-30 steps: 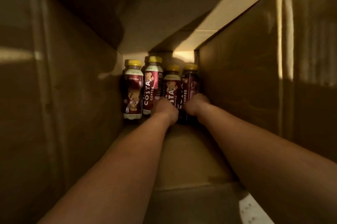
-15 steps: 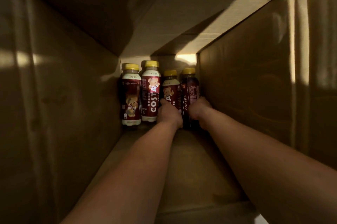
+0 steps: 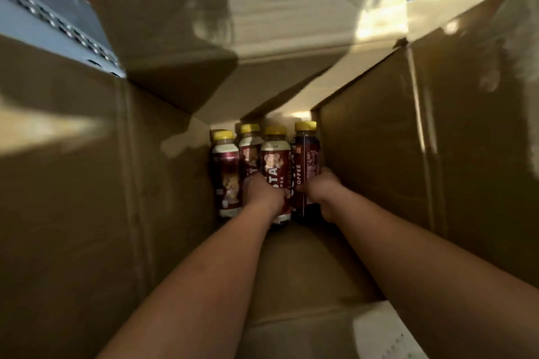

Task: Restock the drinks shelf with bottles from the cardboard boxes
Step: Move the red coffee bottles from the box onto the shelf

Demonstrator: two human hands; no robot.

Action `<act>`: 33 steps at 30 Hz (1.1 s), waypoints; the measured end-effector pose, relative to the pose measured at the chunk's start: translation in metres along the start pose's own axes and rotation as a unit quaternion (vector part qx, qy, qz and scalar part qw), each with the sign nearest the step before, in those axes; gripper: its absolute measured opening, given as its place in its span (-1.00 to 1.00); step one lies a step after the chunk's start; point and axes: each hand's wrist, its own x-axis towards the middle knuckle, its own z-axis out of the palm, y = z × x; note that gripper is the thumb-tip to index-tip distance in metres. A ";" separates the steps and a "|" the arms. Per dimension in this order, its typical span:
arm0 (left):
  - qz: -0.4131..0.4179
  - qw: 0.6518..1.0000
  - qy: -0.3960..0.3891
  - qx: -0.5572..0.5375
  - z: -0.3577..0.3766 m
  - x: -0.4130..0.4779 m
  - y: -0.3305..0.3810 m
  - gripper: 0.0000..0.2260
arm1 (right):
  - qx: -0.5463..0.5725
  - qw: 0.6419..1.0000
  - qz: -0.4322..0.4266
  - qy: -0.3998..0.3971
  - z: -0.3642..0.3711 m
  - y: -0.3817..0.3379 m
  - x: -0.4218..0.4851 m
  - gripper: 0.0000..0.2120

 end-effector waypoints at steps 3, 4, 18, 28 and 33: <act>0.000 1.000 -0.005 -0.025 -0.024 -0.024 0.007 -0.52 | 0.022 0.997 -0.018 -0.069 -0.010 -0.010 -0.036 -0.49; 0.006 1.000 0.001 -0.031 -0.032 -0.034 0.010 -0.52 | 0.030 0.996 -0.022 -0.086 -0.013 -0.014 -0.050 -0.50; 0.109 0.987 -0.045 -0.107 -0.125 -0.203 0.060 -0.49 | 0.096 0.963 -0.112 -0.225 -0.068 -0.061 -0.227 -0.56; 0.199 0.973 -0.045 -0.108 -0.169 -0.333 0.121 -0.62 | 0.089 0.944 -0.186 -0.256 -0.117 -0.110 -0.352 -0.49; 0.271 0.954 -0.030 -0.122 -0.194 -0.406 0.166 -0.59 | 0.084 0.931 -0.258 -0.246 -0.153 -0.149 -0.437 -0.53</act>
